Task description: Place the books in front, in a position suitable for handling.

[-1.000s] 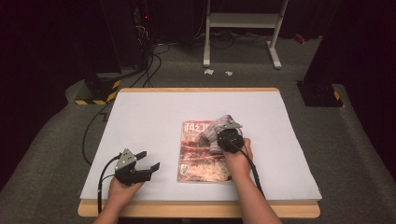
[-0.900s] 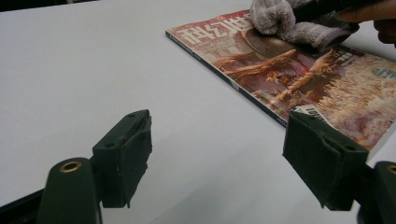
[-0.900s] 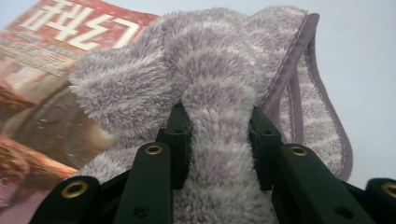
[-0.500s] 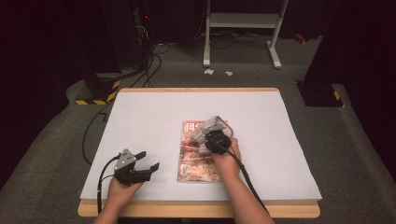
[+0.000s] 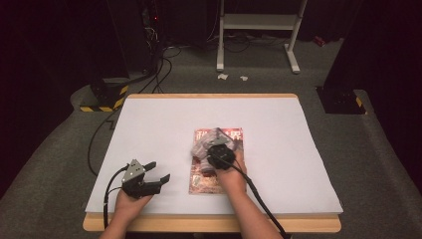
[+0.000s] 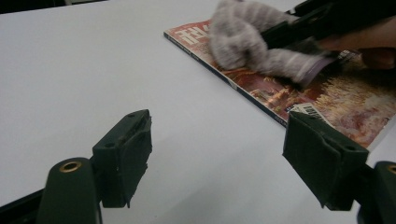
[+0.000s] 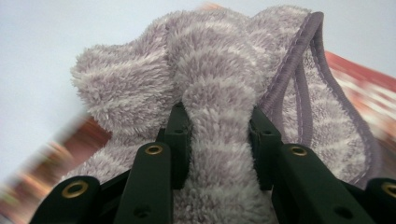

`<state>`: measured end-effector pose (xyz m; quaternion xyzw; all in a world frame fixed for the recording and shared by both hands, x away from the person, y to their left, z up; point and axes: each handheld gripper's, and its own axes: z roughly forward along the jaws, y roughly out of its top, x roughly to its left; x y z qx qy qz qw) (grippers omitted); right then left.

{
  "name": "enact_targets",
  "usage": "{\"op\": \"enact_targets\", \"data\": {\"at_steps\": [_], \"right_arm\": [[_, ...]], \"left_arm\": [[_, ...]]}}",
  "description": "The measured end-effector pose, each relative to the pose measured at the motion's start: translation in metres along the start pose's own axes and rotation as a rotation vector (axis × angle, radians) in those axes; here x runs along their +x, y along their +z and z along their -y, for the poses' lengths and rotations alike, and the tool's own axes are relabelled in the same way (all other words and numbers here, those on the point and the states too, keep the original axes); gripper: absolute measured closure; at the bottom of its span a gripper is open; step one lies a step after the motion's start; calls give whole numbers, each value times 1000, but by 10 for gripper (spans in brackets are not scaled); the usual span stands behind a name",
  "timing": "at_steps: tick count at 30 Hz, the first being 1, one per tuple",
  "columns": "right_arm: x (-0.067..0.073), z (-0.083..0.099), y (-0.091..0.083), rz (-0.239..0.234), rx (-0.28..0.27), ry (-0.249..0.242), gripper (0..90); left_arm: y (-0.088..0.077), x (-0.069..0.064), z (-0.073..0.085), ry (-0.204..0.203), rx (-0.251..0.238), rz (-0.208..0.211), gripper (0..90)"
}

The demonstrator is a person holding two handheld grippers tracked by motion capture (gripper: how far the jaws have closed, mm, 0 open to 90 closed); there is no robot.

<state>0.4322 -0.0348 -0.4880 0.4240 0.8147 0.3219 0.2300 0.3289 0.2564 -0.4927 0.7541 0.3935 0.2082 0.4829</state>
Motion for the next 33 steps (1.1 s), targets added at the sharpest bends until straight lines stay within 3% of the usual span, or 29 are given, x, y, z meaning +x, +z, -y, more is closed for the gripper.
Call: {"op": "enact_targets", "data": {"at_steps": [6,11,14,18,27,29,31,33], "right_arm": [[-47,36,-32,70,2,87,676],[-52,45,-43,89,12,95,675],[-41,41,-41,98,25,75,673],[-17,32,-35,46,29,43,673],[64,5,-14,-92,2,-75,673],[72,3,-13,-97,-1,-93,671],[68,4,-13,-115,1,-82,669],[60,5,-15,-102,10,-78,668]], "left_arm": [[-1,-2,0,11,-3,-14,239],[-2,-2,0,9,-4,-20,239],[-2,-2,0,7,-4,-17,239],[-4,-1,-1,-3,-21,-10,239],[-6,3,-1,-10,-21,-9,239],[-5,2,-1,-13,-22,-6,238],[-5,2,-1,-14,-24,-4,239],[-4,3,-1,-15,-23,-3,239]]}}
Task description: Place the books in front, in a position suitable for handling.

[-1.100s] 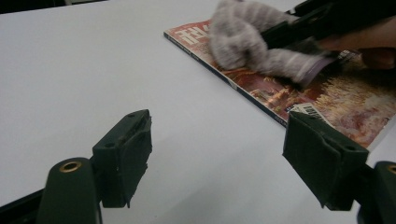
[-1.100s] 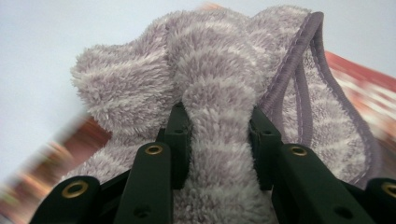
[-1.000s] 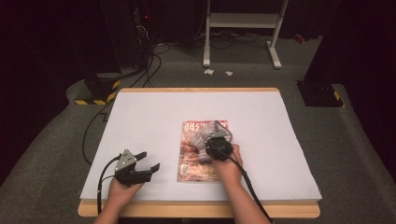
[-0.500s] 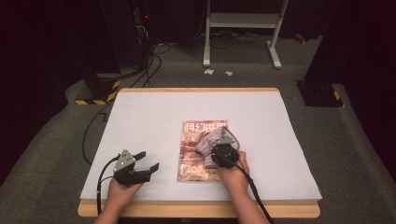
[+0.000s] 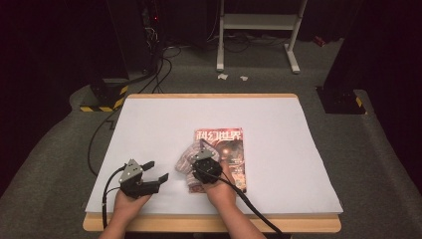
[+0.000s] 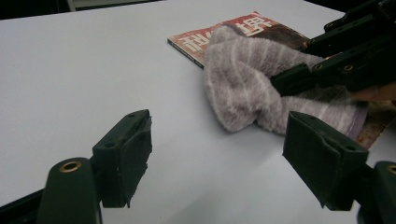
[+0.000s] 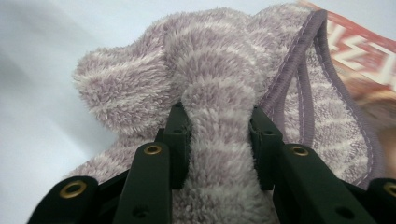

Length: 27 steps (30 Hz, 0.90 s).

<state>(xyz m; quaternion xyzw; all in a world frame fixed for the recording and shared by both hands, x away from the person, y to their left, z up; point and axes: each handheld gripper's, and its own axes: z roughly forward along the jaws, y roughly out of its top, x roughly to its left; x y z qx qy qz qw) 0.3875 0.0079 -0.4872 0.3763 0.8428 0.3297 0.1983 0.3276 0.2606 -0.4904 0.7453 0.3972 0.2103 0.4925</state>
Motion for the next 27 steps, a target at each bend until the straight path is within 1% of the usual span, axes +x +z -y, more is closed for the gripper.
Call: {"op": "enact_targets", "data": {"at_steps": [1,4,5,6,7,9,10,12,13,14,15,17,18,20,23,27], "right_arm": [[-4,1,-2,6,5,11,668],[-30,16,-13,51,4,47,668],[-43,25,-19,69,-2,77,669],[-52,30,-23,80,-4,94,669],[-62,36,-29,100,-2,113,670],[-82,49,-40,130,-4,156,671],[-88,54,-44,140,-2,170,671],[-95,59,-50,156,6,179,671],[-95,59,-50,158,7,180,671],[-94,58,-50,167,12,171,672],[-92,56,-48,178,20,157,673],[-86,50,-43,183,31,146,673],[-84,47,-41,181,34,140,673],[-75,39,-35,163,36,131,673],[-55,26,-23,111,28,91,673],[-16,7,-7,45,18,21,673]], "left_arm": [[0,0,0,1,1,-1,239],[0,-1,0,-2,-2,-2,238],[0,0,0,-3,-2,-2,239],[0,0,0,-3,0,-2,239],[0,0,0,-8,2,-2,239],[1,-1,0,-4,6,-4,238],[2,-1,1,-3,7,-3,238],[2,-1,1,-2,8,-2,239],[2,-1,0,-3,7,-2,239],[2,-1,0,-3,6,-3,239],[1,0,0,-1,6,-4,239],[0,0,0,-3,3,-5,238],[0,0,0,-1,3,-6,239],[0,1,0,-1,3,-7,239],[-1,2,1,-4,5,-8,238],[-1,1,1,0,4,-7,238]]}}
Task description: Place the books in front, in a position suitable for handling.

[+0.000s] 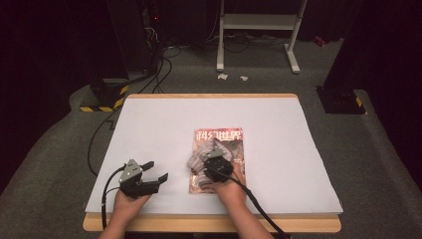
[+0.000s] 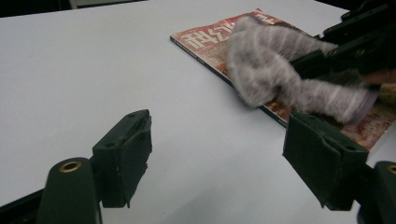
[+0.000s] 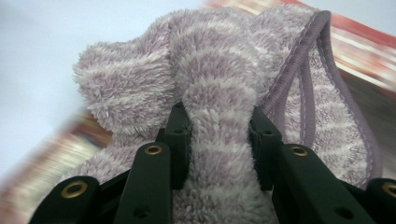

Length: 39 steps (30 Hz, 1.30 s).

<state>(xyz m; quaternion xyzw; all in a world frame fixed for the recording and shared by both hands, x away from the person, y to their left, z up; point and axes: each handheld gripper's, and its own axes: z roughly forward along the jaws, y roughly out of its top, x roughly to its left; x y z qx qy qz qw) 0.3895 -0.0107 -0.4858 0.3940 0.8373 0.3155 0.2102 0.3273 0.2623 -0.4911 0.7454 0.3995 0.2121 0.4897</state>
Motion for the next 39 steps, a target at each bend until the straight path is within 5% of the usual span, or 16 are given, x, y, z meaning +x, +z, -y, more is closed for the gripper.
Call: {"op": "enact_targets", "data": {"at_steps": [3,6,9,15,20,25,34,39], "right_arm": [[22,-8,6,-34,-11,-38,673],[22,-6,4,-45,-14,-40,671],[7,5,-5,-30,-11,-13,671],[-42,60,-49,51,-36,99,673],[-51,86,-71,98,-49,129,673],[-30,82,-70,124,-43,64,674],[49,45,-43,-29,-67,-93,674],[68,34,-34,-65,-69,-134,671]], "left_arm": [[-1,0,0,2,-2,-2,239],[-1,1,0,0,-4,-1,238],[0,0,0,3,0,0,238],[2,-2,0,5,4,-2,239],[4,-4,0,12,14,-3,238],[3,-4,0,14,14,-6,238],[1,1,1,1,9,-17,237],[1,3,1,-4,6,-13,238]]}}
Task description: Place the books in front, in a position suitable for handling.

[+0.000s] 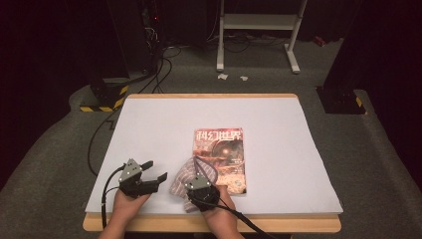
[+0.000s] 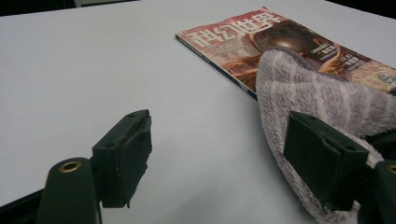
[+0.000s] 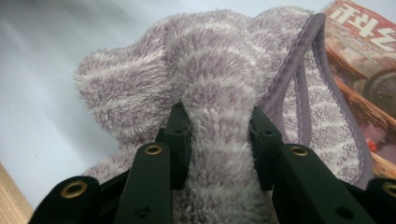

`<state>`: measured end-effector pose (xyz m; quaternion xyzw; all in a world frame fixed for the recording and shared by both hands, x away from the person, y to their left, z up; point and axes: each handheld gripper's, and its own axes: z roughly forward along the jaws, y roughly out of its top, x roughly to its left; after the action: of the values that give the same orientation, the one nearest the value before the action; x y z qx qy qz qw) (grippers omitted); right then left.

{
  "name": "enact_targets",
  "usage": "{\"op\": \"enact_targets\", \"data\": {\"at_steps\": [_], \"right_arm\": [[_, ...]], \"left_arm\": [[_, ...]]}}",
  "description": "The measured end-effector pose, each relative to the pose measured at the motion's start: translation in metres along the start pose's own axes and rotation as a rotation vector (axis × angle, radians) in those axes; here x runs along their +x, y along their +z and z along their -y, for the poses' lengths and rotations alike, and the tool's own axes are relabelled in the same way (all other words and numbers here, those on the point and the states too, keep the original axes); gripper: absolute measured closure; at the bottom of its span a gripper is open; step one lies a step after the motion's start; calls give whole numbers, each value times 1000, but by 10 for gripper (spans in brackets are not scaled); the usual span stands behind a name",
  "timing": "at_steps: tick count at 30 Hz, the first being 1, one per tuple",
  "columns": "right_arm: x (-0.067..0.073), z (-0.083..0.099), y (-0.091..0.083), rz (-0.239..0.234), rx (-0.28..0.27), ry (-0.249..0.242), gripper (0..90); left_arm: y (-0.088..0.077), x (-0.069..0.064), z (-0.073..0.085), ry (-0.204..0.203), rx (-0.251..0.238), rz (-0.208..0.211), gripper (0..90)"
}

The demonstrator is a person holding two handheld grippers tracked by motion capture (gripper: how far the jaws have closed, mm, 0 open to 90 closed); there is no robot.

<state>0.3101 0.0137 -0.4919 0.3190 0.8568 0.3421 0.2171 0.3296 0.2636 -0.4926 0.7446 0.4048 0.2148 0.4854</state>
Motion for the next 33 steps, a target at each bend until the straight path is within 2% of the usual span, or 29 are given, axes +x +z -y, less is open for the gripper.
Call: {"op": "enact_targets", "data": {"at_steps": [2,5,13,15,16,20,22,23,30,33], "right_arm": [[-5,3,-2,-6,0,19,669],[-23,15,-13,22,5,65,669],[-92,70,-56,163,21,235,671],[-97,74,-61,174,24,247,671],[-96,74,-61,176,27,249,671],[-85,66,-56,196,34,205,672],[-77,58,-49,169,36,193,672],[-71,53,-45,164,35,171,672],[-17,9,-10,31,20,34,672],[-1,-3,0,5,16,-10,672]], "left_arm": [[1,0,0,-1,1,1,238],[1,-1,-1,5,2,2,238],[1,-2,-1,6,3,1,238],[1,-2,-1,6,4,0,238],[1,-2,-1,3,3,-1,238],[0,-2,-1,3,0,-2,238],[0,-2,-1,4,1,-3,238],[0,-1,-1,3,1,-3,238],[-2,0,0,1,1,-7,238],[-2,0,0,1,-1,-5,238]]}}
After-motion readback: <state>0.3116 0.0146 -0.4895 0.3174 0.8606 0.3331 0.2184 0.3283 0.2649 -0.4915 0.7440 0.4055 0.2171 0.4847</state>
